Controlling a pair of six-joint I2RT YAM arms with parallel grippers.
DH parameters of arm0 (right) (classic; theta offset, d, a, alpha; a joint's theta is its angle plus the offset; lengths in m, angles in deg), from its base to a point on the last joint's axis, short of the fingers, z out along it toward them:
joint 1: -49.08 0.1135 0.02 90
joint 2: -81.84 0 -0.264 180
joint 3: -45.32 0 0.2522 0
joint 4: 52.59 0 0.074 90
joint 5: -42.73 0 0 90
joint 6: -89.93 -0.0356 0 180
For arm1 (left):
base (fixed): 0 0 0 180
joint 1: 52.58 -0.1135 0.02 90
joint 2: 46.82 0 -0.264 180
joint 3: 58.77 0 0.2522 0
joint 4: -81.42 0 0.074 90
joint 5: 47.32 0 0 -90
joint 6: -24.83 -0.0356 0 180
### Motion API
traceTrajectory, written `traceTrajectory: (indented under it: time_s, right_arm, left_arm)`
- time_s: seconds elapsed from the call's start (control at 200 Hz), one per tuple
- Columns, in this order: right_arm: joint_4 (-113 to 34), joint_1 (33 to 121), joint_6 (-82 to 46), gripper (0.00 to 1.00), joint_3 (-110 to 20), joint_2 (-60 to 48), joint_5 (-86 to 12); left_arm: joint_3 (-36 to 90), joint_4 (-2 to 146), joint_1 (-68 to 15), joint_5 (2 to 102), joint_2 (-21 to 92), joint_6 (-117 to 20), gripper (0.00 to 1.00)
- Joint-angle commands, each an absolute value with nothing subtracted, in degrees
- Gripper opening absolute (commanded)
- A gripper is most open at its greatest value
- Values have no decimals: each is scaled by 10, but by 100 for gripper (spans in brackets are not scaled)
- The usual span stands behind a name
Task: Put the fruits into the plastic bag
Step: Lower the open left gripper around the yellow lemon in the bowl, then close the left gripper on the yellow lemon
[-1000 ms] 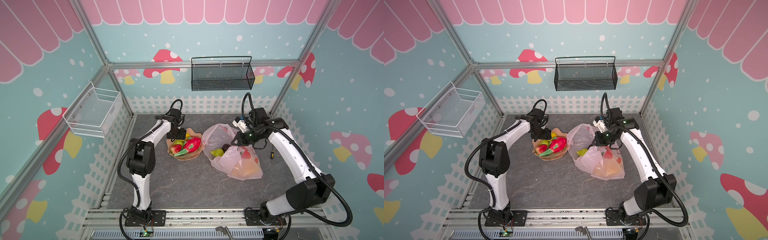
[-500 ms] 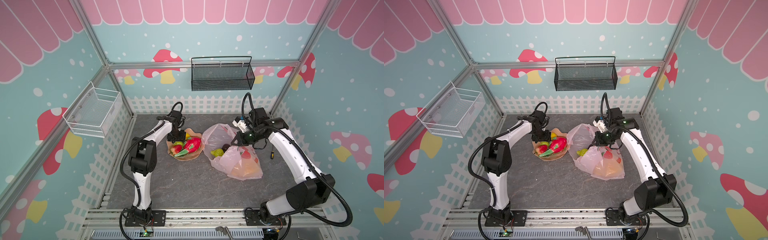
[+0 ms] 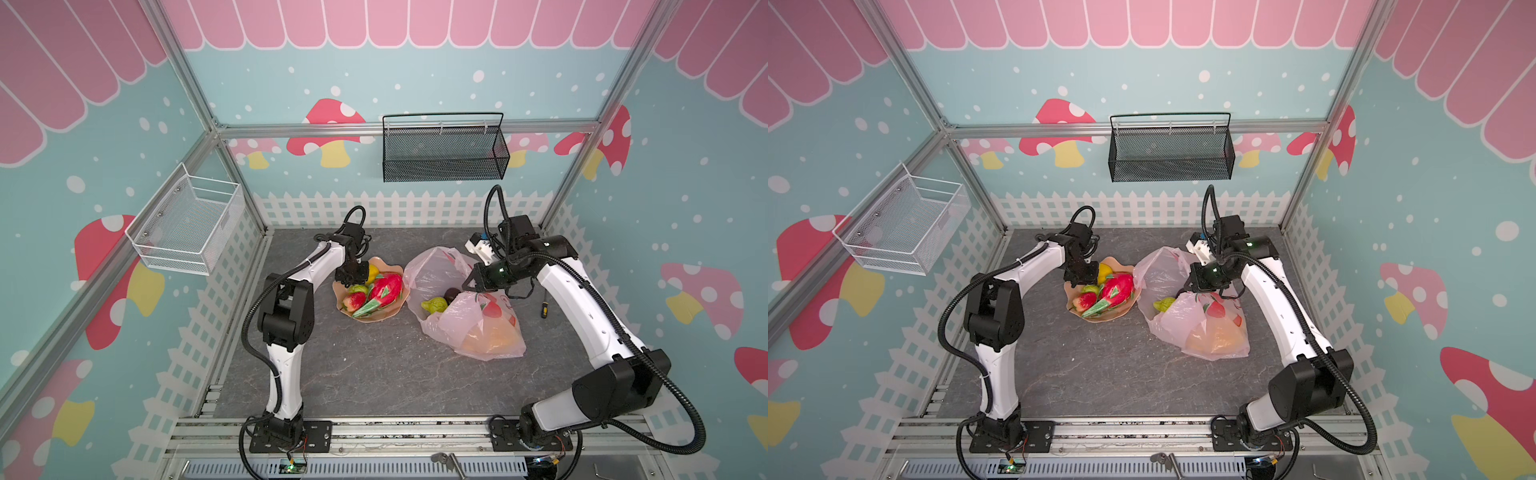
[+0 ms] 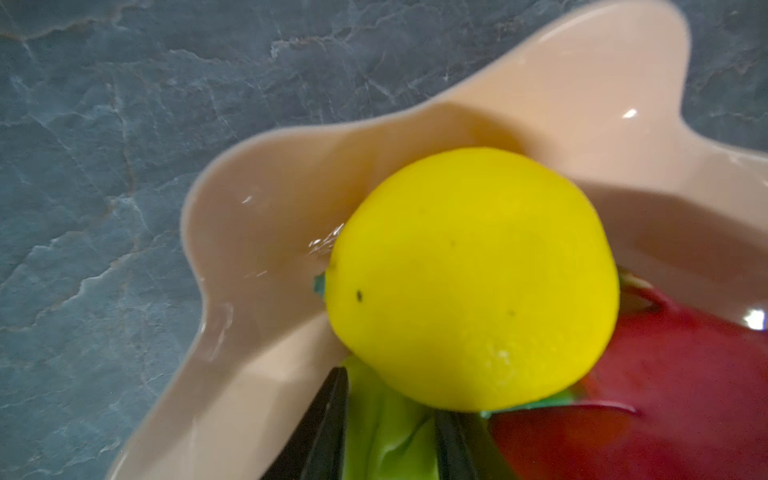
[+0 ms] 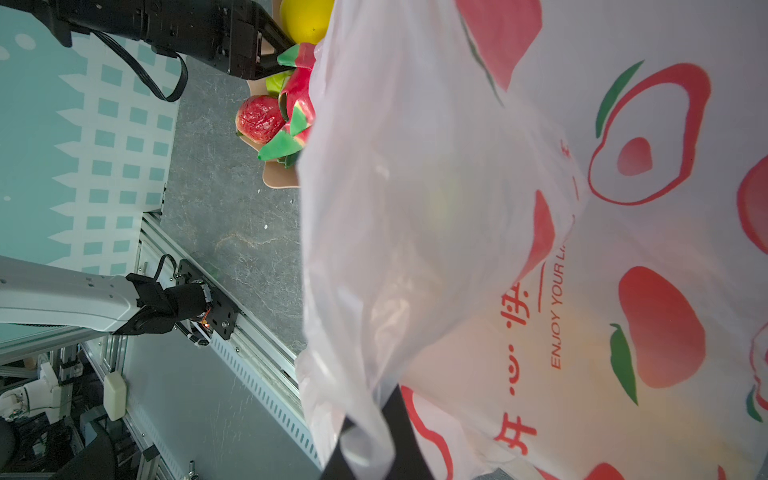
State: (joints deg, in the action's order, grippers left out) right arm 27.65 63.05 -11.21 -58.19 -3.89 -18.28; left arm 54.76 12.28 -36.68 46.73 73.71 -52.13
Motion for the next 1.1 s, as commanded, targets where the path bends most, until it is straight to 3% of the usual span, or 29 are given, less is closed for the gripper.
traceTrajectory:
  time_s: [0.0, 0.215, 0.38, 0.705, 0.825, 1.096]
  right_arm:
    - [286, 634, -98, 0, -580, -25, -184]
    - [286, 634, -98, 0, -578, -22, -184]
    - [286, 634, -100, 0, -575, -18, -185]
    - [287, 634, -100, 0, -572, -13, -184]
    - [287, 634, -100, 0, -570, -13, -184]
    - [288, 634, -100, 0, -569, -11, -184]
  left_arm:
    - [541, 110, -363, 466, 712, -512, 26]
    - [535, 108, -362, 462, 686, -509, 18]
    - [539, 108, -361, 467, 661, -511, 17]
    - [586, 105, -349, 459, 668, -544, 69]
    - [606, 105, -348, 459, 683, -514, 76]
    - [626, 109, -349, 465, 722, -443, 81]
